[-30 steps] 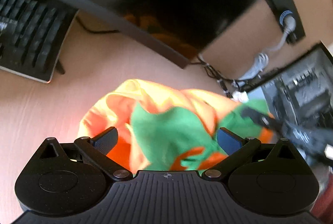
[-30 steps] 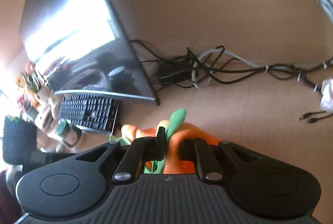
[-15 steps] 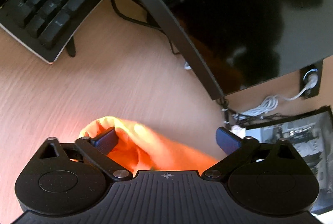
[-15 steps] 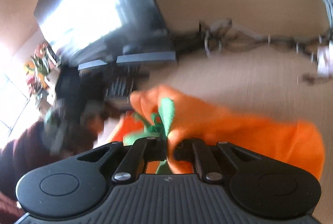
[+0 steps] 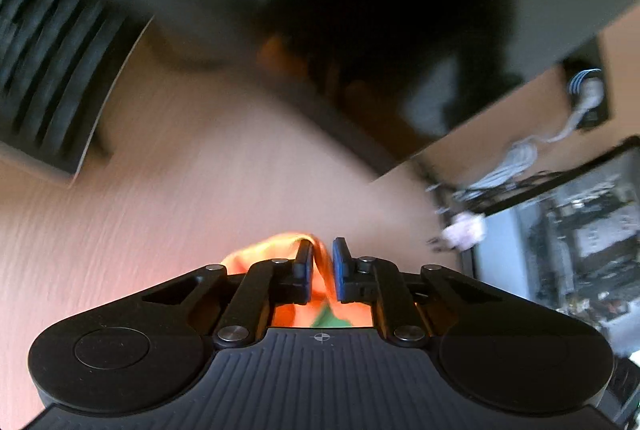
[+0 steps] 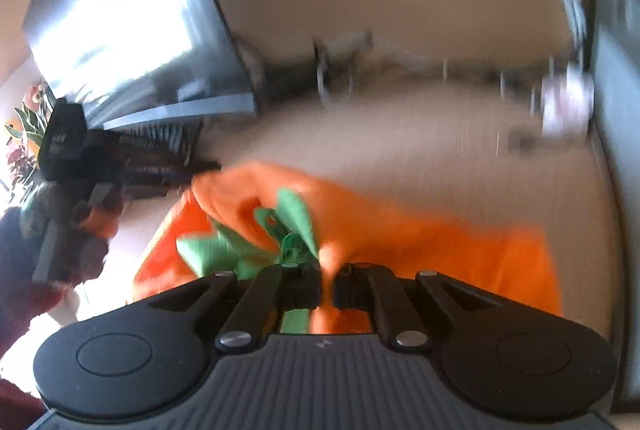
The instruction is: Fold clothes
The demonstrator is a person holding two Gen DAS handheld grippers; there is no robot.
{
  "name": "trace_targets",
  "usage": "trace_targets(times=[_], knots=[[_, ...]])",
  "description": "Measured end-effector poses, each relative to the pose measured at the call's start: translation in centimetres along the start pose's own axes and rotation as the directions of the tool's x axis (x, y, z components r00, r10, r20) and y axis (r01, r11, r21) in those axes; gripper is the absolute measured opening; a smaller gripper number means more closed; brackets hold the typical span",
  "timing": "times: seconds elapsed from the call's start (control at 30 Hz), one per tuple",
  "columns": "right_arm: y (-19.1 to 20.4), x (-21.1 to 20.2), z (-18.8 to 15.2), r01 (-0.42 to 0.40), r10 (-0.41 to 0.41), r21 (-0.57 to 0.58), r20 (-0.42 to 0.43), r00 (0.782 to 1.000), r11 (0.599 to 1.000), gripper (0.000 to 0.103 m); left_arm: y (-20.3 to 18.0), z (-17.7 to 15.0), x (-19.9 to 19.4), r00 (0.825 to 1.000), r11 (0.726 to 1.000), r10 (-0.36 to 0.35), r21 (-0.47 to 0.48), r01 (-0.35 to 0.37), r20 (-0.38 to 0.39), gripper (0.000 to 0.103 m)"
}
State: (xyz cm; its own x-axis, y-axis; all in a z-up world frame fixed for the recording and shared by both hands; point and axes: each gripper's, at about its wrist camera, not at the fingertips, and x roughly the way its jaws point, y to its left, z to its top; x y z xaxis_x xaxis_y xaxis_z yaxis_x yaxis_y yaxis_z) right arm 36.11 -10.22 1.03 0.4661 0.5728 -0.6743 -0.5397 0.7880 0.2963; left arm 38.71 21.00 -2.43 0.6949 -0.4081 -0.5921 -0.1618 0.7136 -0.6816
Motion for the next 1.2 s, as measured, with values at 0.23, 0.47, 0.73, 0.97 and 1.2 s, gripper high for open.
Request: trace_targets(times=[0.23, 0.47, 0.73, 0.97, 1.2], knots=[[0.9, -0.2, -0.5, 0.019, -0.025, -0.158, -0.039, 0.999, 0.987, 0.005, -0.5, -2.1, -0.3, 0.990, 0.996, -0.089, -0.010, 0.088, -0.114, 0.061], [1.5, 0.4, -3.0, 0.005, -0.017, -0.143, -0.087, 0.996, 0.990, 0.005, 2.3, -1.1, 5.1, 0.971, 0.974, -0.104, -0.222, 0.055, -0.214, 0.084], [3.4, 0.6, -4.7, 0.033, -0.079, -0.349, -0.119, 0.990, 0.936, 0.005, 0.4, -0.5, 5.7, 0.983, 1.000, -0.005, -0.019, 0.001, -0.183, 0.010], [5.1, -1.4, -1.2, 0.300, -0.236, -0.577, 0.186, 0.954, 0.759, 0.005, -3.1, -2.4, -1.4, 0.998, 0.979, -0.041, 0.200, 0.049, -0.042, 0.010], [6.2, 2.8, -11.7, 0.339, -0.388, -0.835, 0.167, 0.907, 0.434, 0.005, -0.9, -8.1, -2.8, 0.990, 0.967, 0.049, 0.255, -0.015, -0.129, 0.010]])
